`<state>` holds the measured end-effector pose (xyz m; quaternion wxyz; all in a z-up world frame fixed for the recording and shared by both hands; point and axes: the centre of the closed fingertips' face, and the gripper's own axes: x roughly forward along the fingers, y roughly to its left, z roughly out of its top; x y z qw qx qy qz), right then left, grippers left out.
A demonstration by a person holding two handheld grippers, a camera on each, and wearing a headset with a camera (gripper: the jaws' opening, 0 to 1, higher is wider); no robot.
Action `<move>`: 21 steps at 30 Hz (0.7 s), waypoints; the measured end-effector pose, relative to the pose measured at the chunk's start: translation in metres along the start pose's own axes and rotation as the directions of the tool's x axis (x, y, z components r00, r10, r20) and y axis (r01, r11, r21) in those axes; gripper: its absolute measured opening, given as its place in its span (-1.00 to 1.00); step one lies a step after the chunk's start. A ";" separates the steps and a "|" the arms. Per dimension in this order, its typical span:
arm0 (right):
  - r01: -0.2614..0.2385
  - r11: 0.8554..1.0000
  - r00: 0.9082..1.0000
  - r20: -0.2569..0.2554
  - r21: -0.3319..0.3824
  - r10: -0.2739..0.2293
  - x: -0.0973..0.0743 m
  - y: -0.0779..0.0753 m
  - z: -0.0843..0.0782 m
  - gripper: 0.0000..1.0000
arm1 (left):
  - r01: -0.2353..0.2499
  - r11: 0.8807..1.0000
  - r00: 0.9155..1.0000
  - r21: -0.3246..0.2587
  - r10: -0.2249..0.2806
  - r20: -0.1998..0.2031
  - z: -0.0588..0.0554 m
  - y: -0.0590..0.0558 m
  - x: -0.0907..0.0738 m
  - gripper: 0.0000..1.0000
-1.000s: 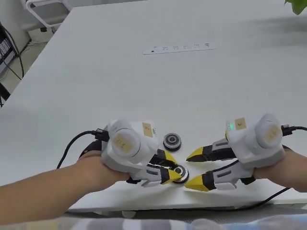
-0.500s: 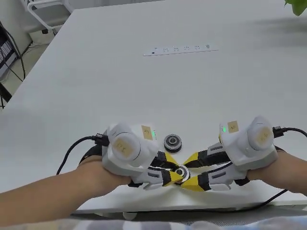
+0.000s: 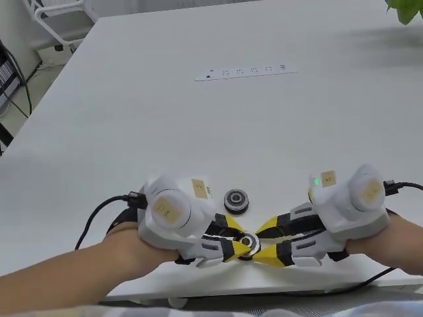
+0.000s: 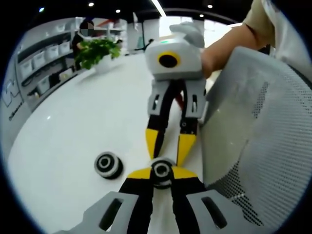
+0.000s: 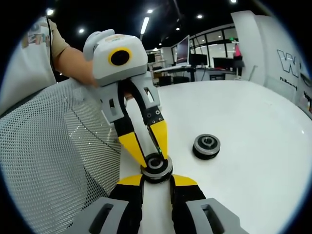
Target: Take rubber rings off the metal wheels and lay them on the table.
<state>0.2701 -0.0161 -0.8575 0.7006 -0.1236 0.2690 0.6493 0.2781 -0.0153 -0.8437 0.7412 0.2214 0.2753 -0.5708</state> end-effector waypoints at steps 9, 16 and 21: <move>0.005 0.999 1.000 0.003 0.039 -0.005 -0.003 -0.001 -0.003 -0.86 | -0.001 1.000 1.000 0.002 0.001 0.001 0.000 0.000 0.000 -0.73; 0.004 0.996 1.000 0.007 0.087 -0.004 -0.003 -0.001 -0.004 -0.92 | -0.005 1.000 1.000 0.001 0.005 -0.001 -0.001 0.001 0.000 -0.73; 0.007 0.991 1.000 0.011 0.135 -0.009 -0.004 -0.001 -0.004 -0.99 | -0.008 1.000 1.000 0.008 0.008 -0.004 -0.001 0.000 0.000 -0.73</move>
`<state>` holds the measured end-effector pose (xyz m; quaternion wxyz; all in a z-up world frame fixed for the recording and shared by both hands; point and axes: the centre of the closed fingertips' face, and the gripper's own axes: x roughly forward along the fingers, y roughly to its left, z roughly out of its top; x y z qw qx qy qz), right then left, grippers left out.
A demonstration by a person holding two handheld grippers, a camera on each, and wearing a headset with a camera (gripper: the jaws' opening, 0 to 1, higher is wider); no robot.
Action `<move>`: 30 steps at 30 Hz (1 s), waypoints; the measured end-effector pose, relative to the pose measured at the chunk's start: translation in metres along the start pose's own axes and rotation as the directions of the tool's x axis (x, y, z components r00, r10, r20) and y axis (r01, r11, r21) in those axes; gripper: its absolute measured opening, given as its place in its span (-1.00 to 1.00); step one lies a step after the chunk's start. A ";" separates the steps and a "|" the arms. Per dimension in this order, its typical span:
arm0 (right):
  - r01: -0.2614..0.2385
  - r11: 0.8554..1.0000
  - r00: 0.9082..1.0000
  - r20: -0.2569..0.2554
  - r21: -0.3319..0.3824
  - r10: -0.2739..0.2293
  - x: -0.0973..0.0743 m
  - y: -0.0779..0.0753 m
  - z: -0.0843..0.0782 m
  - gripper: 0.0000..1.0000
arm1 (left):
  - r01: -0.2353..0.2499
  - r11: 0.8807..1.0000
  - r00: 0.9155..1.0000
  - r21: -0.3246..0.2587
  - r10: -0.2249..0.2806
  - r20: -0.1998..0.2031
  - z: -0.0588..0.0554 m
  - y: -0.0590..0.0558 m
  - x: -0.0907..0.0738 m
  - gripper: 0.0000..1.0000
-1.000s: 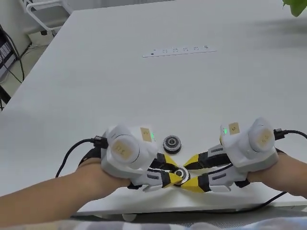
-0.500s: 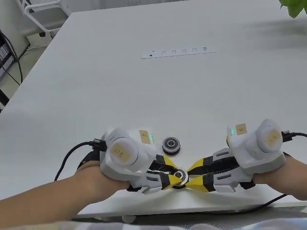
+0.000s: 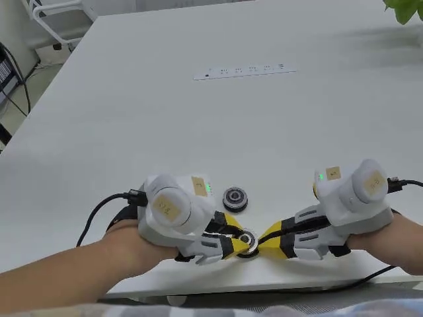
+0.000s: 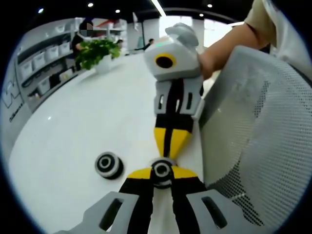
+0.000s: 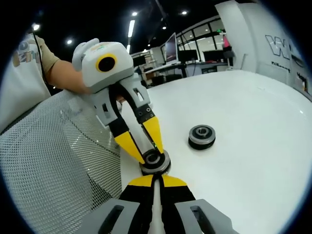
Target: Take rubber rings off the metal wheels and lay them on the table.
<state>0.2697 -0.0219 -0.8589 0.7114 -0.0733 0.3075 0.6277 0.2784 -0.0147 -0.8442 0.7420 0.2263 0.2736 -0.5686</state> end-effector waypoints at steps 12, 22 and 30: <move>0.001 0.980 0.999 0.037 0.198 -0.009 -0.006 -0.006 0.002 -1.00 | -0.006 1.000 1.000 0.027 0.006 -0.009 0.000 0.000 0.001 -0.74; -0.035 0.927 0.993 0.119 0.374 -0.010 -0.010 -0.008 0.014 -1.00 | -0.014 0.999 1.000 0.029 0.014 -0.013 0.001 0.001 0.001 -0.74; -0.049 0.908 0.990 0.141 0.416 -0.011 -0.011 -0.003 0.017 -1.00 | -0.025 0.999 0.999 0.021 0.025 -0.024 0.001 0.001 0.001 -0.75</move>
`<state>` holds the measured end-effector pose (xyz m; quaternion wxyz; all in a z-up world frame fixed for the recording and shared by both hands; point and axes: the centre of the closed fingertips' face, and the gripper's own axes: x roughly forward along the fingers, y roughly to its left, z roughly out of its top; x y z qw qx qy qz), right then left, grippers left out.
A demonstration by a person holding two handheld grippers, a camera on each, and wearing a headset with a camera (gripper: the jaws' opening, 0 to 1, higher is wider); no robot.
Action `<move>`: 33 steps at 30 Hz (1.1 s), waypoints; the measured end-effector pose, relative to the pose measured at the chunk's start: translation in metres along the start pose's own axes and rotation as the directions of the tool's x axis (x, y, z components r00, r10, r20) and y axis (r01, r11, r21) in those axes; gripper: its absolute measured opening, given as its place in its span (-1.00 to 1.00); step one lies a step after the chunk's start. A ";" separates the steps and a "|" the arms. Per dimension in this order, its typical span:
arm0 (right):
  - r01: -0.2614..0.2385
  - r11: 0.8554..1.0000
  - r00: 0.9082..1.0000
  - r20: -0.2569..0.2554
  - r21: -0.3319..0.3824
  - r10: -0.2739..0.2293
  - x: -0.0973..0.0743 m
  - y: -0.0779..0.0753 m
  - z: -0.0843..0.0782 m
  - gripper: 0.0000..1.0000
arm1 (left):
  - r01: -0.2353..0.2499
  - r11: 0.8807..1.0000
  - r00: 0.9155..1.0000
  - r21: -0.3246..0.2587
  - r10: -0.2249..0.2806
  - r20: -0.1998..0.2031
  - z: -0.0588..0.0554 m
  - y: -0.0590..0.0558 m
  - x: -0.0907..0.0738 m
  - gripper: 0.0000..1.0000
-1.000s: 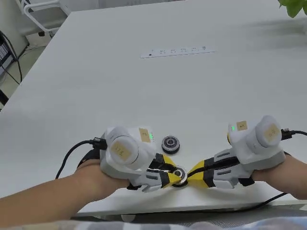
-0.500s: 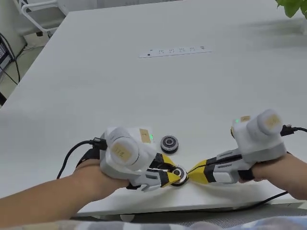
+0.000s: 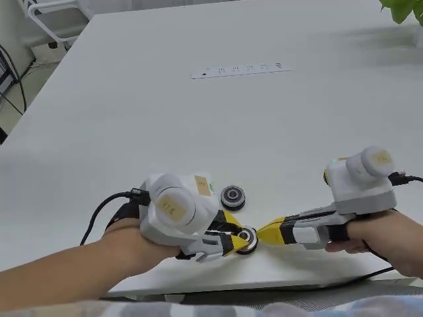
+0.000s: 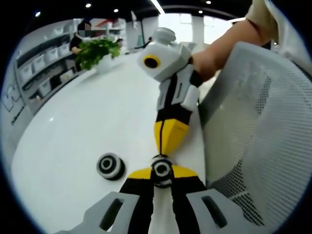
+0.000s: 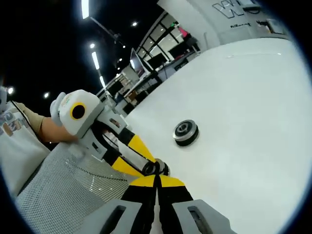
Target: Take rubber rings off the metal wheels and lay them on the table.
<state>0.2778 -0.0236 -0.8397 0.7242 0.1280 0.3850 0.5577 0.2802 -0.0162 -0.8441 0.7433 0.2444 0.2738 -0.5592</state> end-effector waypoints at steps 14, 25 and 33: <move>-0.024 1.000 1.000 0.005 0.018 0.024 0.004 0.007 0.001 -1.00 | -0.007 1.000 1.000 -0.006 0.007 -0.013 -0.001 0.001 0.001 -0.75; -0.047 0.999 0.999 0.002 0.017 0.047 0.008 0.005 0.002 -1.00 | -0.009 1.000 1.000 0.001 0.009 -0.014 -0.001 0.000 0.000 -0.76; -0.107 0.994 0.994 0.033 0.025 0.106 0.010 0.019 0.009 -1.00 | -0.013 1.000 1.000 0.004 0.013 -0.007 0.000 0.000 0.001 -0.76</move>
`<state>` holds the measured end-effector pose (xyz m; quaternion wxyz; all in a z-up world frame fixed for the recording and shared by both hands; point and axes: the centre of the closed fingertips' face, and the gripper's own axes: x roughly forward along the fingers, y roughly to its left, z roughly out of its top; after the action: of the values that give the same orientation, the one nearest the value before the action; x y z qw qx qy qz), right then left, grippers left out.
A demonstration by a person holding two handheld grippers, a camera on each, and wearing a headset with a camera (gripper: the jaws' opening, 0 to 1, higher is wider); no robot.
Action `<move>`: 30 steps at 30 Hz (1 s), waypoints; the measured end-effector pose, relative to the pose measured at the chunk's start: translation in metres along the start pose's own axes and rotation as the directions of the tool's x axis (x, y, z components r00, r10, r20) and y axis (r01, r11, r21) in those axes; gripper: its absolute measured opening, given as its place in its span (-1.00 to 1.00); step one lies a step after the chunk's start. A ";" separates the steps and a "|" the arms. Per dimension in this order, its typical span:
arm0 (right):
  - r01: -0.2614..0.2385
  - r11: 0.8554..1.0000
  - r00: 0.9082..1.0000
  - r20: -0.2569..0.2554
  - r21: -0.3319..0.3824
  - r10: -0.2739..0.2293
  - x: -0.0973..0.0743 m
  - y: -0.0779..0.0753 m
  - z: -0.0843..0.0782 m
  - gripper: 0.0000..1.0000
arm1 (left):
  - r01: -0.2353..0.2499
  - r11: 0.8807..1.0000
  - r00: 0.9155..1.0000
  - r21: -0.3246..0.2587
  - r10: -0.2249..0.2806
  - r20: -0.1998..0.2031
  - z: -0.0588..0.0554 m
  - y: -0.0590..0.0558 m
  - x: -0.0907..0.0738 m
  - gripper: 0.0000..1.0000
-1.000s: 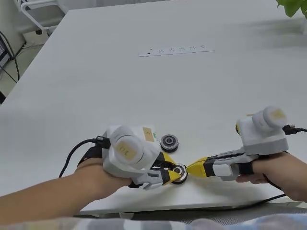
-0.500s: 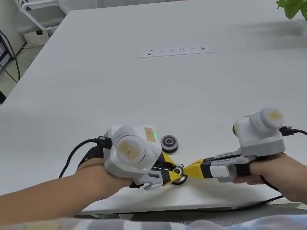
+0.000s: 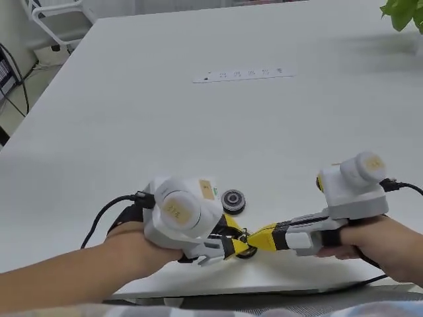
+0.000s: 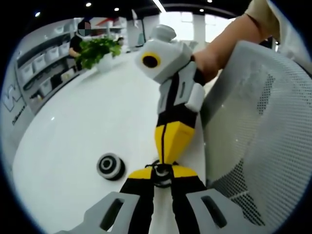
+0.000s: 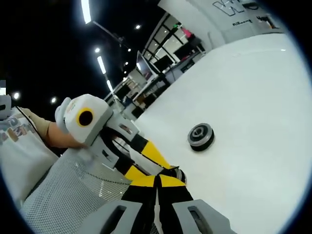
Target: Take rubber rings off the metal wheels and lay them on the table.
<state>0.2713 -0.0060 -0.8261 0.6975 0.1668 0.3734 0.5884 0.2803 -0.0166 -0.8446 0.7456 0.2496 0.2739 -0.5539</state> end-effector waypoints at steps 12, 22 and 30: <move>0.047 0.997 0.999 0.003 -0.058 -0.047 -0.003 -0.007 -0.003 -1.00 | 0.010 1.000 1.000 -0.004 -0.010 0.015 0.001 0.000 0.001 -0.74; 0.048 0.997 0.999 0.003 -0.060 -0.048 -0.005 -0.006 -0.003 -1.00 | 0.029 1.000 1.000 0.007 -0.029 0.012 0.001 -0.001 0.000 -0.71; 0.039 0.998 0.999 0.021 -0.043 -0.039 -0.007 -0.006 0.001 -1.00 | 0.056 0.998 0.998 -0.002 -0.055 0.014 0.004 -0.005 -0.009 -0.56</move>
<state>0.2764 -0.0143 -0.8273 0.7160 0.1500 0.3567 0.5810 0.2735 -0.0143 -0.8360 0.7321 0.2372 0.2762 -0.5758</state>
